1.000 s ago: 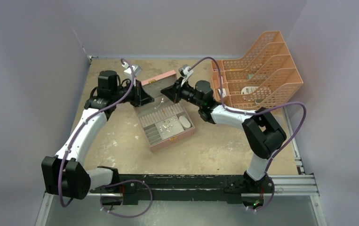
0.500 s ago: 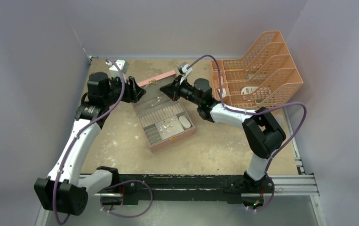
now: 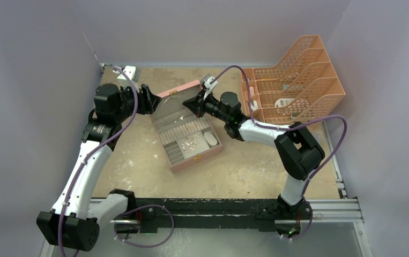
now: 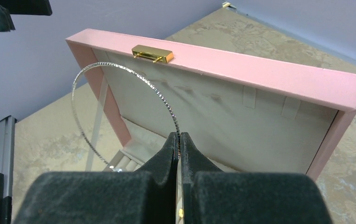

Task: Organize the mixed jewelry
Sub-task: Place the jewelry in the jewelry box.

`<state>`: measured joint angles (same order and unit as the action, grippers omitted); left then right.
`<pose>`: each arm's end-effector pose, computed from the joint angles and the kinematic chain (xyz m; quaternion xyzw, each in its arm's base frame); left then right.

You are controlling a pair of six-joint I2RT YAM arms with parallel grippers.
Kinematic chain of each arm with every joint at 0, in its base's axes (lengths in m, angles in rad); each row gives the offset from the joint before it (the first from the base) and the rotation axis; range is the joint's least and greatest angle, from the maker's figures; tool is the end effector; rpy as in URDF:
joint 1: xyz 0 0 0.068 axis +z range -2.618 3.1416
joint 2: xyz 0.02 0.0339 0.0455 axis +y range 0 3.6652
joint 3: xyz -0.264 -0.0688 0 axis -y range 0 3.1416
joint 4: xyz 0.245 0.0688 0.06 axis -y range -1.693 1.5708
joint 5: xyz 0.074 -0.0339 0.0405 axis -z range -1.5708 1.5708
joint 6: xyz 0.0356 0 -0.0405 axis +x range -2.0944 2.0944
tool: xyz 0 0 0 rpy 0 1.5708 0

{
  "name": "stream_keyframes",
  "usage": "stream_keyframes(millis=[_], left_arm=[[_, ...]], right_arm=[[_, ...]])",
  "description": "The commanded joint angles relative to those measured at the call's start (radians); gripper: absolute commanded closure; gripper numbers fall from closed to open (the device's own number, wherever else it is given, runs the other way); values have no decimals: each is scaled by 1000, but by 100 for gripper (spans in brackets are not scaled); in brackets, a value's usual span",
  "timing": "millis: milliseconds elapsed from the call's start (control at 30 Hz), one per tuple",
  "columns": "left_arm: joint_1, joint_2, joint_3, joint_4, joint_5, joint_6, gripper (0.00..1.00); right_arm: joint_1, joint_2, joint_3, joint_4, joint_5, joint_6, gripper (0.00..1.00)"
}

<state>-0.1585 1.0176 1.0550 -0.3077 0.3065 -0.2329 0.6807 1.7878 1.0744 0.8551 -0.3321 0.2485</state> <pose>0.2233 -0.0466 0.3784 0.0631 0.7895 -0.2355 0.5632 0.3097 0.2657 0.2716 -0.2605 0.6045 0.4306 0.6175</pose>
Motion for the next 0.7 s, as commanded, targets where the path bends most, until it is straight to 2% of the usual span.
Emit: stream_keyframes(millis=[0, 367, 667], left_arm=[[-3, 3, 17, 46, -5, -28, 51], [-3, 17, 14, 51, 18, -42, 50], [-3, 22, 14, 53, 19, -39, 50]], right_arm=[[6, -16, -16, 71, 21, -38, 100], [5, 51, 95, -23, 103, -25, 100], [6, 44, 77, 37, 93, 10, 100]])
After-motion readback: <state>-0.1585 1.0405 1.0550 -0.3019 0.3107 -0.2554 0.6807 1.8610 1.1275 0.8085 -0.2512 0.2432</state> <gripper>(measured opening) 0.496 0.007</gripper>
